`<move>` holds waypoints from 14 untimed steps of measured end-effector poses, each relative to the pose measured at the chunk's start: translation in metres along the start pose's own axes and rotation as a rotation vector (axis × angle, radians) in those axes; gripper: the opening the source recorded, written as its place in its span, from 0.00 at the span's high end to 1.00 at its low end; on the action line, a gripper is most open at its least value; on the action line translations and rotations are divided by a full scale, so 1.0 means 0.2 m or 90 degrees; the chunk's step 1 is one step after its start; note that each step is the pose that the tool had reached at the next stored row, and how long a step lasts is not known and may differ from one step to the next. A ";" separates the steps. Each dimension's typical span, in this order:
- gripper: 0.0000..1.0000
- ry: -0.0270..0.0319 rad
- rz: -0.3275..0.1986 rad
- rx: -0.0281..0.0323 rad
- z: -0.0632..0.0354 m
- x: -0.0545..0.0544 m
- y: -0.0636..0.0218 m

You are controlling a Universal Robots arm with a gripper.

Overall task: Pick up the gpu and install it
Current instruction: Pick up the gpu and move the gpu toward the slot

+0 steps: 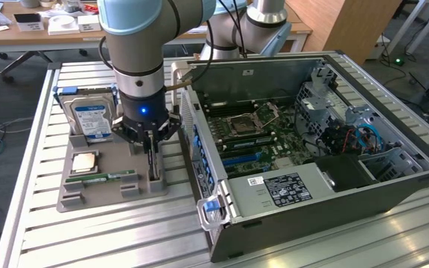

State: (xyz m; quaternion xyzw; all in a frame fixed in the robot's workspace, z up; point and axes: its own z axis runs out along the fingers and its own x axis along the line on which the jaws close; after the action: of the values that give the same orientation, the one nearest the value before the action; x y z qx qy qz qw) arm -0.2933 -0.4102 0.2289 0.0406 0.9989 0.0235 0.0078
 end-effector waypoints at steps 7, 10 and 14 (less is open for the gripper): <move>0.74 0.0015 -0.030 -0.0005 0.001 0.00 0.000; 0.74 0.0014 -0.030 -0.0005 0.001 0.00 0.000; 0.74 0.0015 -0.030 -0.0005 0.001 0.00 0.000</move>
State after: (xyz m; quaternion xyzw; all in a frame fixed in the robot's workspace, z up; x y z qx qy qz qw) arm -0.2933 -0.4102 0.2288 0.0168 0.9996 0.0237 0.0072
